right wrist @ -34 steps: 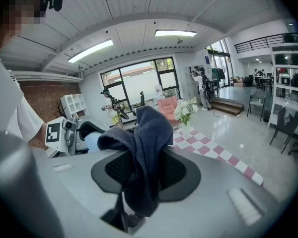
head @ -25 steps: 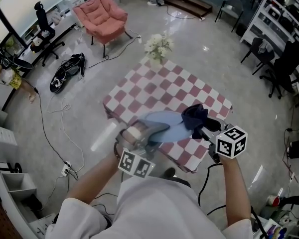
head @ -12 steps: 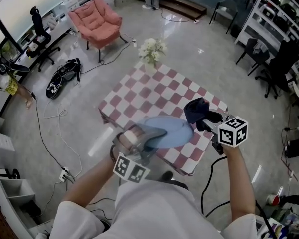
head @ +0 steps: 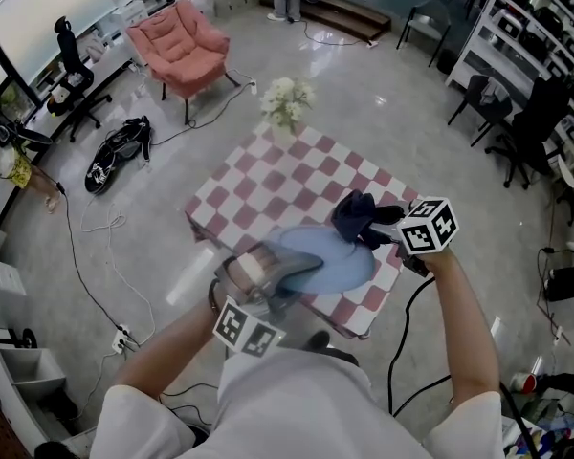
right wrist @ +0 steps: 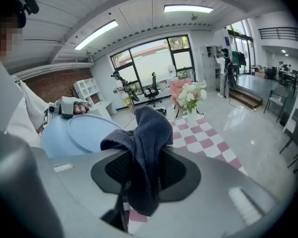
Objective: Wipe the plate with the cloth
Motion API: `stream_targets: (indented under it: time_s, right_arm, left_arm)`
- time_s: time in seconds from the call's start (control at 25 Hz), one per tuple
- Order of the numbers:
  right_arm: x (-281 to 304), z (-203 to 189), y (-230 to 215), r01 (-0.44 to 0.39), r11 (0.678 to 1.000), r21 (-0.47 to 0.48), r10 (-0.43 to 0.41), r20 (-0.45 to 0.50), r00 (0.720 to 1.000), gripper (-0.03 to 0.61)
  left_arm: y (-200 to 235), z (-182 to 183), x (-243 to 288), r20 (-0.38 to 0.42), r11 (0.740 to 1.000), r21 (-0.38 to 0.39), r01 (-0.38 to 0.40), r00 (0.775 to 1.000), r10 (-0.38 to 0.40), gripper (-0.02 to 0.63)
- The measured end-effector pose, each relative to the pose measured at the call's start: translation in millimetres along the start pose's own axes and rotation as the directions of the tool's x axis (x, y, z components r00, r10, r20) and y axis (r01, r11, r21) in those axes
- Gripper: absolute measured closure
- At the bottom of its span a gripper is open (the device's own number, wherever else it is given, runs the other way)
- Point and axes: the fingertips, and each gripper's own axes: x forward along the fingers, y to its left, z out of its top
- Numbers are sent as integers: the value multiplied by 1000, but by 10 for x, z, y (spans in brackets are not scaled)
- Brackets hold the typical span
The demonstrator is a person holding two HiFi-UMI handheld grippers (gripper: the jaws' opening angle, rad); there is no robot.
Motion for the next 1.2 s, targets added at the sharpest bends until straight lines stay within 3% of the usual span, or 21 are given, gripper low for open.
stream_targets:
  time_s: [0.24, 0.48, 0.8, 1.2]
  right_arm:
    - [154, -46, 71, -74, 997, -9, 73, -94, 993, 445]
    - [114, -207, 331, -189, 982, -3, 184, -209, 960, 446]
    - [-42, -111, 692, -316, 948, 39, 317, -221, 922, 446]
    - [-85, 68, 1067, -440, 887, 139, 458, -152, 876, 446]
  left_arm:
    - [-40, 25, 21, 8, 999, 46, 19, 1000, -20, 577]
    - [-106, 20, 39, -3, 997, 73, 40, 999, -40, 577]
    - [-192, 25, 109, -3, 989, 134, 62, 998, -62, 577]
    - [-278, 118, 193, 22, 979, 190, 76, 996, -81, 577]
